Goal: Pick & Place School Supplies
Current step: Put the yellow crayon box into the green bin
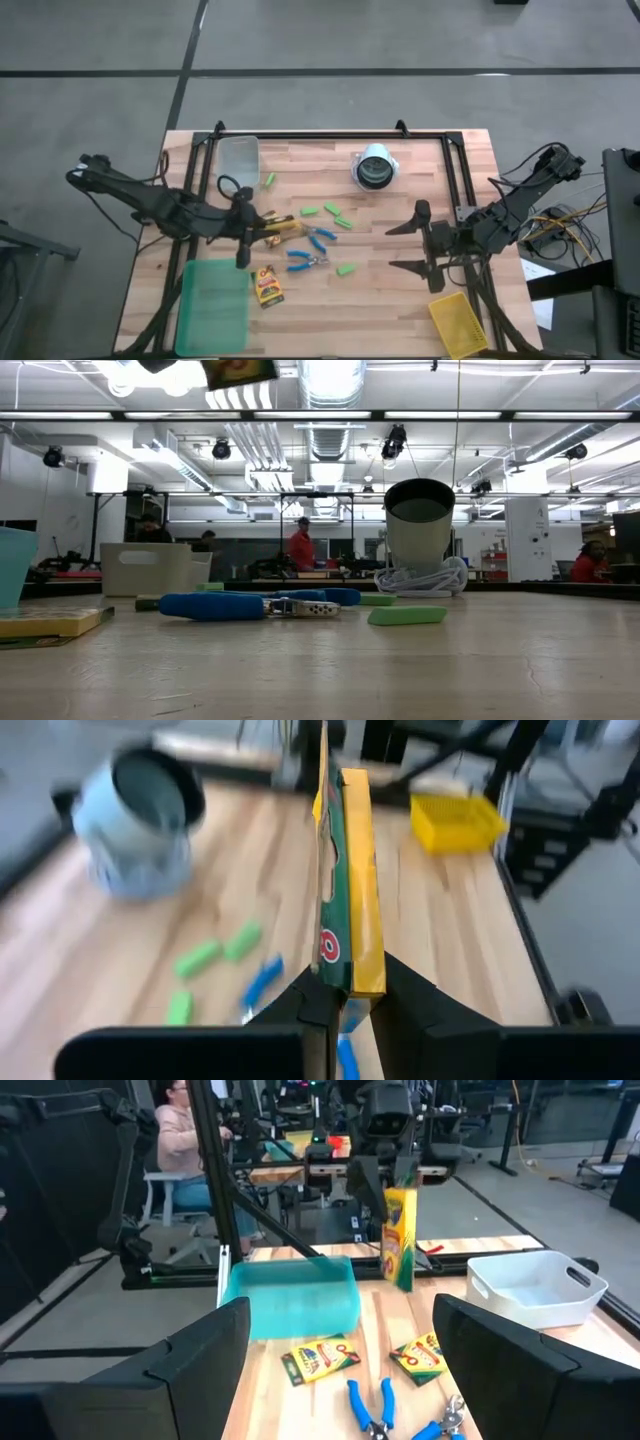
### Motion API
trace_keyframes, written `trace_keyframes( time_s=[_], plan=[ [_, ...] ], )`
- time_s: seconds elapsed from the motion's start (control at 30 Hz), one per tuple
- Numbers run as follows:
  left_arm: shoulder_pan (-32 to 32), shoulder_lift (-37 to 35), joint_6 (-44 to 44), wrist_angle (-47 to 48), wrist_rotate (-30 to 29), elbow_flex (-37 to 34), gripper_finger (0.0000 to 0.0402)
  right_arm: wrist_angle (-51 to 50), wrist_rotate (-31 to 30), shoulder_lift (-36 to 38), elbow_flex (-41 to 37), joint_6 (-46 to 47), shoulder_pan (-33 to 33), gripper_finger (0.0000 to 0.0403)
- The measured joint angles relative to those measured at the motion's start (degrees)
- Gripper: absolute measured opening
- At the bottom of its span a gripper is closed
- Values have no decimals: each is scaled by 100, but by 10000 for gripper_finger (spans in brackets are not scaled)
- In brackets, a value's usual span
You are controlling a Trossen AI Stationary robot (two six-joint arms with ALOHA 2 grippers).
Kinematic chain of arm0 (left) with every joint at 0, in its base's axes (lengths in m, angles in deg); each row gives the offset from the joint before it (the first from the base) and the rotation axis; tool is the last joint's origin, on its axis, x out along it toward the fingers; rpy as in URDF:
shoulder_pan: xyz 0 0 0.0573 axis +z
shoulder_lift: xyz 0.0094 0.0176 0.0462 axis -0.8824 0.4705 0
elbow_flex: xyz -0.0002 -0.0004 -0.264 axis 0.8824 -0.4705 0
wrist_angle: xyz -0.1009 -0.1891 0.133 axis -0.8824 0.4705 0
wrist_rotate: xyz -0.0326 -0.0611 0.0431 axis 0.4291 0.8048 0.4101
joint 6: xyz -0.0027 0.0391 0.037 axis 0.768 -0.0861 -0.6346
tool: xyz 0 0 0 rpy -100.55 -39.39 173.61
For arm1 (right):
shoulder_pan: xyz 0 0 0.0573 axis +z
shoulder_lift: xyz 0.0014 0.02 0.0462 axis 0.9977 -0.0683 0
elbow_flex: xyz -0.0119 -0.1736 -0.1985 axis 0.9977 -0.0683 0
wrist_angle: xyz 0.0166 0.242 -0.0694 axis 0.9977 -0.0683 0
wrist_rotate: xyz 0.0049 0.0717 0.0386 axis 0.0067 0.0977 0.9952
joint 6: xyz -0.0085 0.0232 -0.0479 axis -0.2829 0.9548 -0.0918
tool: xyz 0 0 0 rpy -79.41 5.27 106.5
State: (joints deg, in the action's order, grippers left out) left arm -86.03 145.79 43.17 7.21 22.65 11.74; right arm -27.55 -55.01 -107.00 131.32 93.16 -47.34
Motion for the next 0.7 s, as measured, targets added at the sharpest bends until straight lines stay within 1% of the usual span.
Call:
trace_keyframes(
  time_s=[0.07,0.17,0.33,0.53,0.6,0.7],
  plan=[
    [-89,-2,373,570,178,181,42,-4,0,0,0,-43,0,308],
    [-222,-4,848,1281,621,397,42,-14,0,0,0,-121,0,304],
    [-422,0,1441,2015,1353,594,42,-14,0,0,0,-131,-1,298],
    [-605,0,2143,2908,2660,679,42,-16,16,0,0,-132,0,300],
    [-672,0,2420,3305,2804,668,42,-18,17,0,0,-132,0,303],
    [-756,18,2929,3983,2838,619,42,-18,17,0,0,-132,0,307]
  ],
)
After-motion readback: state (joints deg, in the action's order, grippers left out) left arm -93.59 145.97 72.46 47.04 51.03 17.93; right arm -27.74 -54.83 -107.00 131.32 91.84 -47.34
